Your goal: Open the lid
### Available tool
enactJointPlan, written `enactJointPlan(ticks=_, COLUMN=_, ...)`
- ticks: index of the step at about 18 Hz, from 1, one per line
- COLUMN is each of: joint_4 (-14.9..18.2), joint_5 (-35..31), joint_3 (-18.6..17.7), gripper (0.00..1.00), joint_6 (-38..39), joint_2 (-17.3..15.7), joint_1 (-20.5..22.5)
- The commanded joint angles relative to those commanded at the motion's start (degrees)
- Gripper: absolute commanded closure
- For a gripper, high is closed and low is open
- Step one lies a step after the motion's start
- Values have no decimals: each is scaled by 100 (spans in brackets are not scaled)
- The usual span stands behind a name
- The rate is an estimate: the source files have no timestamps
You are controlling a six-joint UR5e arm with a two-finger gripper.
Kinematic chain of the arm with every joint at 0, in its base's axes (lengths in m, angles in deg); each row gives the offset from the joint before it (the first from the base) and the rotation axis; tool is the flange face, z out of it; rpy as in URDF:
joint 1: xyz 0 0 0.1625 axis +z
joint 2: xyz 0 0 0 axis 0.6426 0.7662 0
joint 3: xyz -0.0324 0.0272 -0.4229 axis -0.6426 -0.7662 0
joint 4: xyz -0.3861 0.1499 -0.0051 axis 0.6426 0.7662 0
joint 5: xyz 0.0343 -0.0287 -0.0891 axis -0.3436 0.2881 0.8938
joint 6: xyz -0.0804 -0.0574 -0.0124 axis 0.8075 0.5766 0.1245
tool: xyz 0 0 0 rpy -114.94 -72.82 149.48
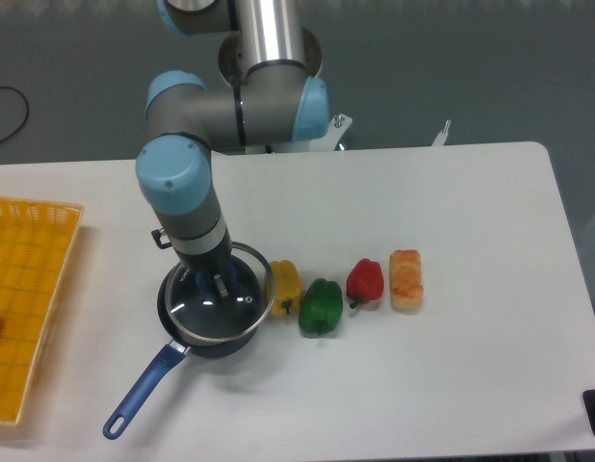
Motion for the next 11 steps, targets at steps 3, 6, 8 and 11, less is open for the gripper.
enactJointPlan(ticks=3, joint_4=35, joint_5=-9, joint_3=-9, gripper=53, joint_6=-237, joint_2=-18, joint_1=140)
enactJointPlan(ticks=6, joint_4=140, joint_5=-18, joint_3=-70, gripper=53, joint_6=-395, joint_2=-131, joint_1=290)
enactJointPlan(ticks=8, joint_4=202, joint_5=-18, joint_3=-70, gripper=53, joint_6=-405, joint_2=-158, joint_1=343)
enactJointPlan(ticks=11, joint_4=211, joint_5=-18, joint_3=-79, gripper=53, joint_6=-405, joint_2=-158, joint_1=369)
